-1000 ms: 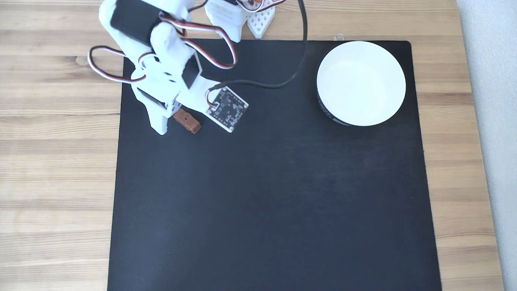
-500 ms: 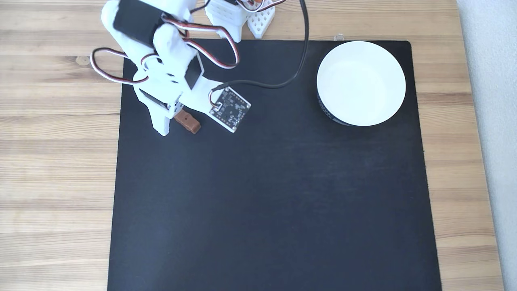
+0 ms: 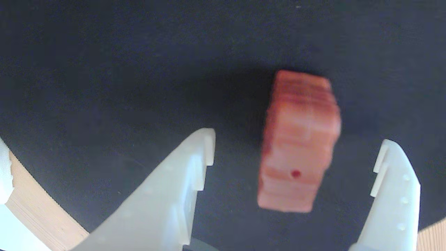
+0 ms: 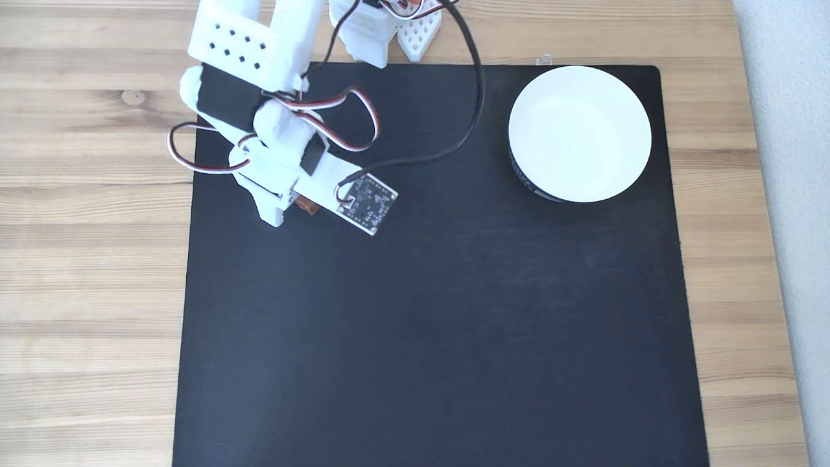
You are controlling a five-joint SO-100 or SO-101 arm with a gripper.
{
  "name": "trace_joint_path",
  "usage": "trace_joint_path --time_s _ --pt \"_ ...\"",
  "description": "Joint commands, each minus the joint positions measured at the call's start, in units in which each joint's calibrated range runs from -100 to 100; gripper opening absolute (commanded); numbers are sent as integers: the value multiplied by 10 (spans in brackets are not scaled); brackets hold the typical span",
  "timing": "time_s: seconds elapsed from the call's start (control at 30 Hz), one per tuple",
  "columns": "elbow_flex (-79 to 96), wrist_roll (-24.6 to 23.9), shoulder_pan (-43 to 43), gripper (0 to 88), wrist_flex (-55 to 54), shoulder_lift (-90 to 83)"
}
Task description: Pick up the toy and place it on the plate
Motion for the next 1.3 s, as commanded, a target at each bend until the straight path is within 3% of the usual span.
trace_joint_path --time_s 0.0,0.53,0.6,0.77,1.27 --pt "-2 1 5 319 -22 25" --pt "-2 1 5 319 -25 40" --pt "-2 1 5 286 -25 40" --pt "0 1 5 22 -46 40" --pt "-49 0 -28 24 -42 4"
